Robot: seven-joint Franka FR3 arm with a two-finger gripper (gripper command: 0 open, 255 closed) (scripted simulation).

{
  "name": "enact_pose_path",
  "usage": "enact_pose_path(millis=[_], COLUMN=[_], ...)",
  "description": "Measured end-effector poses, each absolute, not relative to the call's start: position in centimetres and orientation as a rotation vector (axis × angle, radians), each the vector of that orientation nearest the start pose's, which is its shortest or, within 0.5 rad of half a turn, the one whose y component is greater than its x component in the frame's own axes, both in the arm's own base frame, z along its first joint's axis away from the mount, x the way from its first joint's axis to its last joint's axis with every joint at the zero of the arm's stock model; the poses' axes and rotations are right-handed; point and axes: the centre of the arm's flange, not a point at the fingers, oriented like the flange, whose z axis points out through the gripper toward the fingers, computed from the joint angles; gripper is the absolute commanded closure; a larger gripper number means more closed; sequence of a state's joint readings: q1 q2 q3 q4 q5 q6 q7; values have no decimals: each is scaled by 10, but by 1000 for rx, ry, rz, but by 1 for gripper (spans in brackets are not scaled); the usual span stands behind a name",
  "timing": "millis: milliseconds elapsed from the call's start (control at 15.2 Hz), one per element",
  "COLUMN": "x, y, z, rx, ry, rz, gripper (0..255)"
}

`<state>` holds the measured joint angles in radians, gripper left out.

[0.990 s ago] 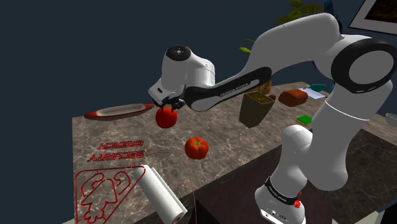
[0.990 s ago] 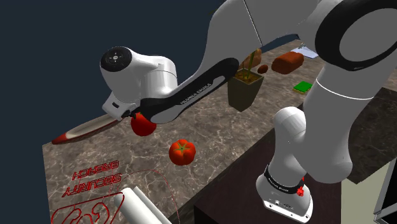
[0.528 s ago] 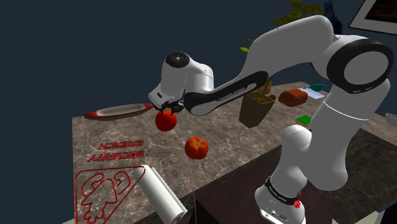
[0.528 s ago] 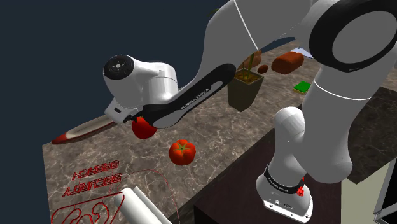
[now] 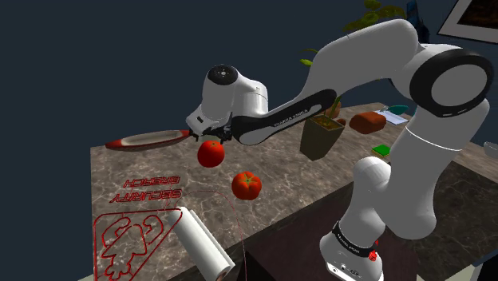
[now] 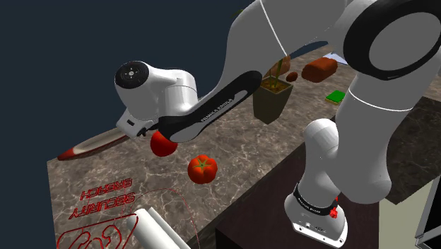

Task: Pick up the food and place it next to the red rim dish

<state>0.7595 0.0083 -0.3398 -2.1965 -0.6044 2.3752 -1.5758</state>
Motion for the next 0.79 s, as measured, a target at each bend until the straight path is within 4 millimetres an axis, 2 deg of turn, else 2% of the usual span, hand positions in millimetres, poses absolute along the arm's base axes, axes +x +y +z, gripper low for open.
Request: enact_pose_path(millis=[198,330,396,792], x=[497,489,486,485], y=[222,231,232,232], z=[410,433,439,443], rx=[963,963,963,964], ry=[2486,2486,2486,2487], rz=[-151,-149,-150,-151], gripper=[0,0,0,0])
